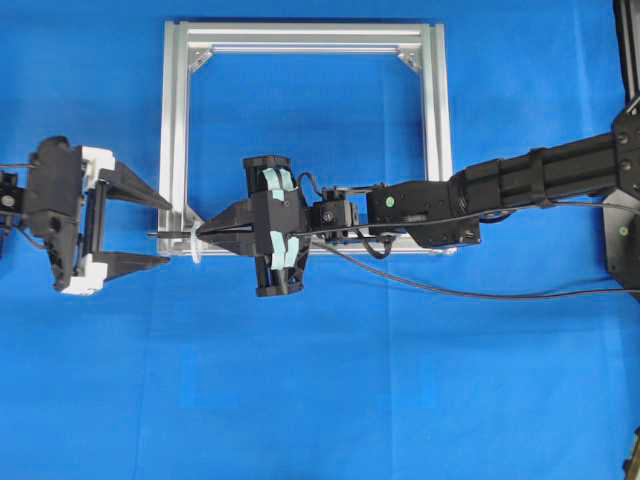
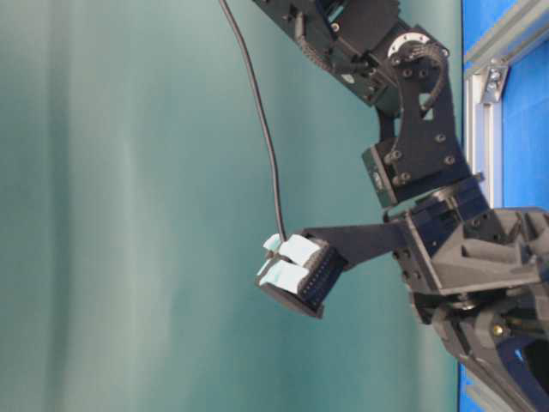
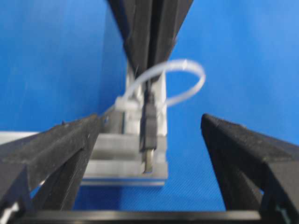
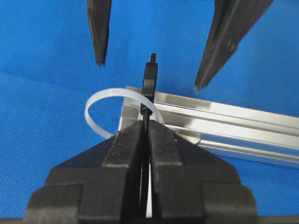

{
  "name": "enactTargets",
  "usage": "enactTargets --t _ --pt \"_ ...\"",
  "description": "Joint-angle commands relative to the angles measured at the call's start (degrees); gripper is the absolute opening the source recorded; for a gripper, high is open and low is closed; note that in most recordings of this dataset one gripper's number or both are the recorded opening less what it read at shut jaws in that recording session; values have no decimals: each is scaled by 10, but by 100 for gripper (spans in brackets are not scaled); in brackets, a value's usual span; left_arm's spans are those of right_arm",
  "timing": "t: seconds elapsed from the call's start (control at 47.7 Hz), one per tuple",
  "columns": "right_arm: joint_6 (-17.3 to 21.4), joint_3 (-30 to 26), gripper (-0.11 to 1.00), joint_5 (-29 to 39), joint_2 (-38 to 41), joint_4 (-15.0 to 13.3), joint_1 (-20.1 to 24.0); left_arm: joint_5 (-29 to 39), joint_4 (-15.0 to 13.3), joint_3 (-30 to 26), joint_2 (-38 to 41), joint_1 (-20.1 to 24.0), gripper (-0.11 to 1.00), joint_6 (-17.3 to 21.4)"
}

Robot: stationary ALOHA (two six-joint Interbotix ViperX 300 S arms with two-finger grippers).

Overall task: Insert the wire through the string loop located on the left side.
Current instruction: 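Close the left gripper on the USB plug beyond the loop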

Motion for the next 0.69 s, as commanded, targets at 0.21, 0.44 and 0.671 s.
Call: enactTargets --t 0.21,0.44,0.671 --pt "2 -11 0 -3 -11 2 1 -4 2 -23 37 9 89 1" --pt "2 -11 0 -3 -11 2 1 -4 2 -23 37 9 89 1" --pt "2 -11 0 -2 -11 2 1 -4 2 -24 38 9 89 2"
